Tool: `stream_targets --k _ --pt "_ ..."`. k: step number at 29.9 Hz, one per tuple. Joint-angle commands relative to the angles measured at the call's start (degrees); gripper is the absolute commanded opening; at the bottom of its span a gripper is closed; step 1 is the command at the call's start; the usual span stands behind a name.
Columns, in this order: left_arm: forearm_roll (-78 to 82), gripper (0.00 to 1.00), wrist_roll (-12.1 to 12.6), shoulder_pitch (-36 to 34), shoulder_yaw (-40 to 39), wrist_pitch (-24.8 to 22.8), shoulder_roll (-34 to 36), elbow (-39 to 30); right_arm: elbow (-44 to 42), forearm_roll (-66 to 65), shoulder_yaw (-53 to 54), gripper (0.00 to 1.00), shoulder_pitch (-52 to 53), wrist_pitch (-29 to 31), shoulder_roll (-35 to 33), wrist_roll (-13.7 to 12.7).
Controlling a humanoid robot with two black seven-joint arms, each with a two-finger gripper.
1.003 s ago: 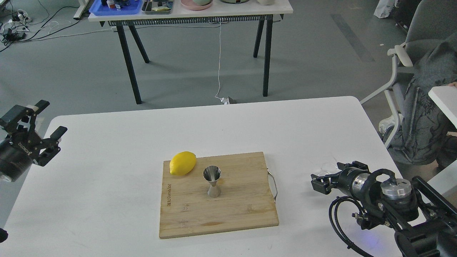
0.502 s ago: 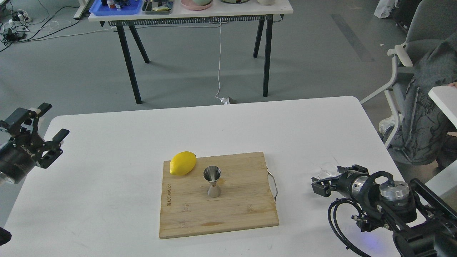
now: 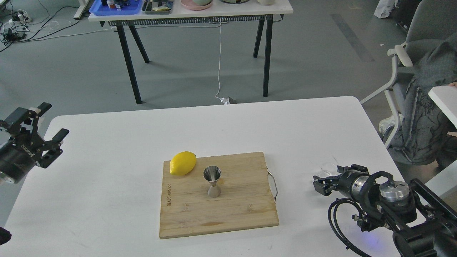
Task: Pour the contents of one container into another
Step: 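Close the right gripper on the clear glass and lift it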
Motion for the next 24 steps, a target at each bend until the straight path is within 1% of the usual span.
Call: stream_targets --k 1,14,24 --pt "0.0 0.96 0.0 0.0 0.0 0.0 -0.1 0.0 0.0 -0.5 0.0 0.69 0.0 0.0 0.0 0.1" --pt "-0.1 0.96 0.0 0.1 0.0 0.0 -0.2 0.0 0.0 -1.0 0.0 0.59 -0.1 0.0 0.1 0.1" --pt "-0.1 0.96 0.0 0.1 0.0 0.0 -0.2 0.3 0.0 -1.1 0.0 0.56 0.0 0.2 0.1 0.2"
